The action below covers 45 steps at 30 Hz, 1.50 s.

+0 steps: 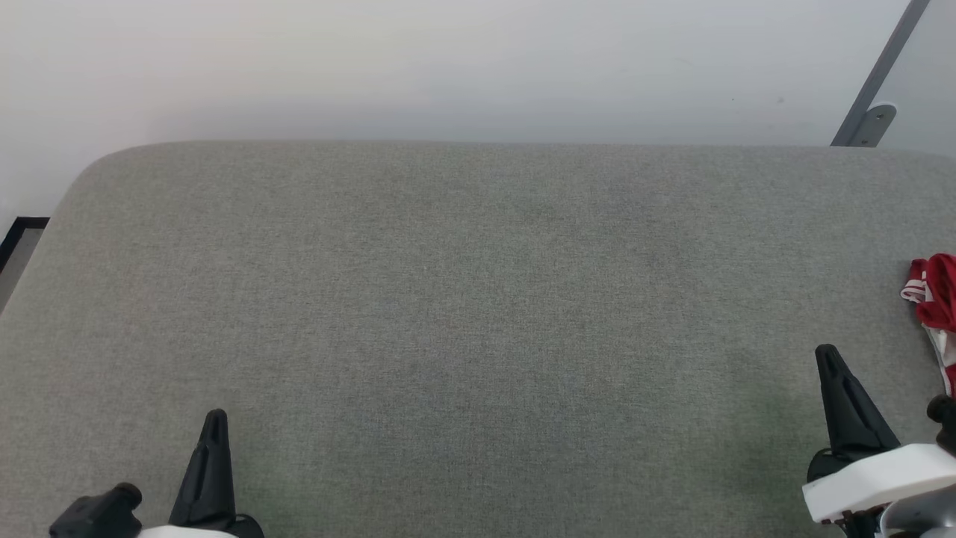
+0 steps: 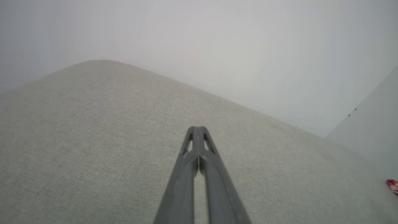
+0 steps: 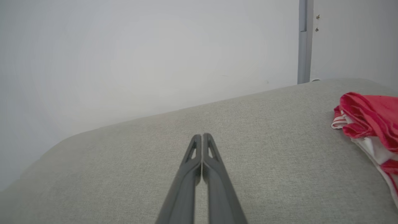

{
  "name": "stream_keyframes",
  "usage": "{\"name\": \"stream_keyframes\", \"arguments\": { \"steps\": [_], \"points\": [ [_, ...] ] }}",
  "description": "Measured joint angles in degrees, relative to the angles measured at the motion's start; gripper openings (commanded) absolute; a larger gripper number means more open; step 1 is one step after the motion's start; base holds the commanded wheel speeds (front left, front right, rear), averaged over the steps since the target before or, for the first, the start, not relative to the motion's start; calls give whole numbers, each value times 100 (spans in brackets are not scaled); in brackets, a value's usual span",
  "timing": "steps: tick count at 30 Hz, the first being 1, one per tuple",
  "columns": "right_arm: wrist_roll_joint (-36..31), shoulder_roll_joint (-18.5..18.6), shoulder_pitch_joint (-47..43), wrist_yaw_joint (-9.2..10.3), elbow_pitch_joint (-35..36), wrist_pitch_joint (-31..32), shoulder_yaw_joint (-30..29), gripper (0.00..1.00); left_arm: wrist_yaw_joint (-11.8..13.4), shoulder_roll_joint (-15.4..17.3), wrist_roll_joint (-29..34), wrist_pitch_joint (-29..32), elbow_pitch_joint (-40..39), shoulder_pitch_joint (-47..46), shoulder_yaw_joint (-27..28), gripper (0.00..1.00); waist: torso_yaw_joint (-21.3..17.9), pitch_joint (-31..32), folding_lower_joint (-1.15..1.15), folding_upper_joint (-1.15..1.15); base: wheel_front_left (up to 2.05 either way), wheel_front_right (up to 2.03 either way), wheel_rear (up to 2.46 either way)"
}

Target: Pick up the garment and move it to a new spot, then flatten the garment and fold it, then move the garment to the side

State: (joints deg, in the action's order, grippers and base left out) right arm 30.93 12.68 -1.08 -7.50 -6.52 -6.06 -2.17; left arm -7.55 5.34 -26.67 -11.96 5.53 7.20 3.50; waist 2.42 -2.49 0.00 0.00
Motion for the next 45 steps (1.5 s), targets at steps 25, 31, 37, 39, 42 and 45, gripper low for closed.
{"name": "stream_keyframes", "arguments": {
  "steps": [25, 31, 37, 39, 42, 45],
  "points": [
    [1980, -314, 215, 1, -261, 406, -145, 0, 0, 2, -2214, 500, 294, -387, -18, 0, -54, 51, 0, 0, 0, 0, 0],
    [2373, -370, 281, 1, -303, 479, -169, 0, 0, -1, -2654, 600, 337, -487, -18, 0, -67, 64, 0, 0, 0, 0, 0],
    [2752, -425, 296, 1, -336, 557, -188, 0, 0, -4, -3061, 716, 382, -582, -13, 0, -79, 76, 0, 0, 0, 0, 0],
    [2869, -449, 313, 1, -348, 582, -194, 0, 0, -7, -3166, 750, 401, -590, -11, 0, -84, 80, 0, 0, 0, 0, 0],
    [2984, -477, 333, 1, -358, 605, -201, 0, 0, -8, -3329, 782, 422, -596, -9, 0, -88, 84, 0, 0, 0, 0, 0],
    [3158, -501, 366, 1, -385, 647, -213, 0, 0, -11, -3493, 840, 447, -649, -4, 0, -94, 90, 0, 0, 0, 0, 0]
  ]
}}
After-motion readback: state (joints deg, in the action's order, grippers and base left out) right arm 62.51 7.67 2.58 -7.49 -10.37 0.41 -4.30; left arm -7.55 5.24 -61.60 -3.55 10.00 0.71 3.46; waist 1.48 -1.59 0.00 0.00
